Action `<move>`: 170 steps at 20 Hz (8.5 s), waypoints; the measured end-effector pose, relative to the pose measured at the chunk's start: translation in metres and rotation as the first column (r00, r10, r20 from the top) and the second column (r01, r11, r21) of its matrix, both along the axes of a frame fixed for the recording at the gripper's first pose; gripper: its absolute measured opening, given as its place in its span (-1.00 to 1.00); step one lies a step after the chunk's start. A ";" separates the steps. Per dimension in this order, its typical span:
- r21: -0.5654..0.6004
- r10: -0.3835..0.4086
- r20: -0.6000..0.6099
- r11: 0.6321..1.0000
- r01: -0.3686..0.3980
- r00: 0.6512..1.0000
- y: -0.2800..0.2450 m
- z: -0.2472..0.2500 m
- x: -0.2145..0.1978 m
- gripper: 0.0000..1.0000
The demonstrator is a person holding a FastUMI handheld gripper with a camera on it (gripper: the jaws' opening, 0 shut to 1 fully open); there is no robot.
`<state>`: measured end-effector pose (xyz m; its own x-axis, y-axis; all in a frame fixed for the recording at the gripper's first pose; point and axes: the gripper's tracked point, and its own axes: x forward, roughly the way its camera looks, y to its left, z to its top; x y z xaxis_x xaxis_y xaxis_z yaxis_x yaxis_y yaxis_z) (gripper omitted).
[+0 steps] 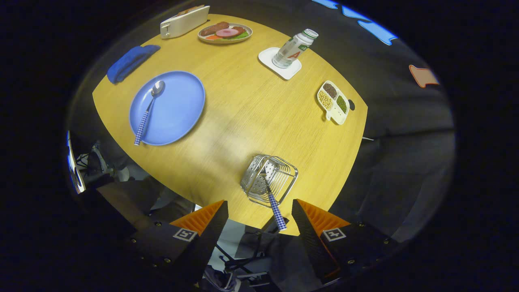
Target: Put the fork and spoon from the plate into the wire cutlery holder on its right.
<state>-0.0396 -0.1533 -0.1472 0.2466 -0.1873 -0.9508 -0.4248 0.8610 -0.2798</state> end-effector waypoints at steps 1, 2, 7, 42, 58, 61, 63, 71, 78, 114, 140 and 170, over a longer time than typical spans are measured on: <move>0.019 -0.006 0.011 1.000 0.006 1.000 0.009 0.002 -0.005 0.93; 0.038 -0.012 0.021 0.999 0.011 1.000 0.016 0.003 -0.008 0.93; 0.128 0.001 0.073 0.992 -0.010 0.997 0.057 0.001 -0.016 0.93; 0.346 -0.043 0.151 0.938 -0.012 0.988 0.241 -0.080 0.017 0.92; 0.290 -0.043 -0.019 0.956 0.047 0.999 0.243 -0.138 0.029 0.30; 0.301 -0.017 -0.070 0.953 0.037 0.997 0.248 -0.144 0.026 0.30; 0.291 -0.025 -0.071 0.956 0.045 0.997 0.239 -0.169 0.041 -0.80; 0.268 0.074 -0.110 0.963 -0.042 0.991 0.239 -0.159 0.042 -0.98; 0.262 0.097 -0.063 0.962 -0.078 0.993 0.223 -0.116 0.044 -0.98; 0.055 -0.299 -0.123 0.950 0.307 0.946 -0.030 -0.025 -0.069 -0.98; -0.148 -0.252 -0.370 0.966 0.211 0.894 -0.074 -0.057 -0.043 -0.99; -0.004 -0.259 -0.067 0.966 0.259 0.964 -0.035 -0.003 -0.023 0.94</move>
<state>-0.0630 -0.1884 -0.1498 0.1262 -0.2317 -0.9646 -0.2044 0.9454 -0.2538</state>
